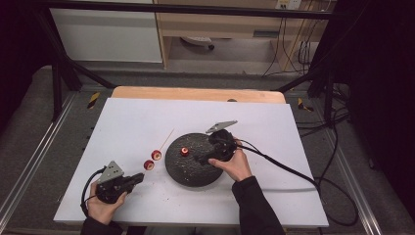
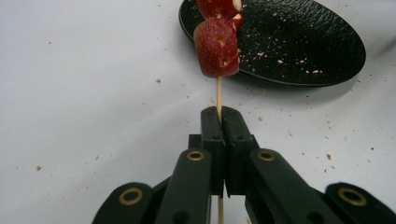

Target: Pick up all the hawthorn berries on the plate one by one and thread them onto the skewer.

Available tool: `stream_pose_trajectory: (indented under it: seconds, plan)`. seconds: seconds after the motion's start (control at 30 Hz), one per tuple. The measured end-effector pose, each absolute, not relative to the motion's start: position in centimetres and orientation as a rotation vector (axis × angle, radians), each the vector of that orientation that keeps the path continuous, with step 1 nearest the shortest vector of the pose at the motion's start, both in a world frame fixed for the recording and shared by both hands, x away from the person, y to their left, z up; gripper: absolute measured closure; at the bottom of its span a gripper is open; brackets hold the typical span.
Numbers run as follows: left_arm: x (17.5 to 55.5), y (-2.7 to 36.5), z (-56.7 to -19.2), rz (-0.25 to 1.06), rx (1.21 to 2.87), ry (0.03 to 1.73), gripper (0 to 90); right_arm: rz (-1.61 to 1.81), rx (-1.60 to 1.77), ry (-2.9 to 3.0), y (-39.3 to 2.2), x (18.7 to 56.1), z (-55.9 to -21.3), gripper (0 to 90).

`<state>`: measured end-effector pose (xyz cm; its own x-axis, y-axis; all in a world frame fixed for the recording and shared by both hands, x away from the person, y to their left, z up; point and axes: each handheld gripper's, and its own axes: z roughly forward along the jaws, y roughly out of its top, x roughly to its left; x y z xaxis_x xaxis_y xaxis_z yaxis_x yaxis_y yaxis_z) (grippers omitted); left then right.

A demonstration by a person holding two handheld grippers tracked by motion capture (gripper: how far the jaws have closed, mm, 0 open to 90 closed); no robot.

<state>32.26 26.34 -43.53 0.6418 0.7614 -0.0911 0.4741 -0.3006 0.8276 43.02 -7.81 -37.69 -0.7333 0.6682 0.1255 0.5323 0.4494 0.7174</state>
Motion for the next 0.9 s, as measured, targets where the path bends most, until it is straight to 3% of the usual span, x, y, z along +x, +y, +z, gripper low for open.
stream_pose_trajectory:
  seconds: [0.7,0.9]
  plan:
    - [32.4,26.8,-43.7,0.406,1.961,0.989,88.2,0.993,1.049,2.609,-3.2,46.1,-38.4,4.2]
    - [32.4,26.7,-43.7,0.408,1.967,0.988,88.2,0.925,1.050,2.644,-2.5,46.9,-39.1,9.0]
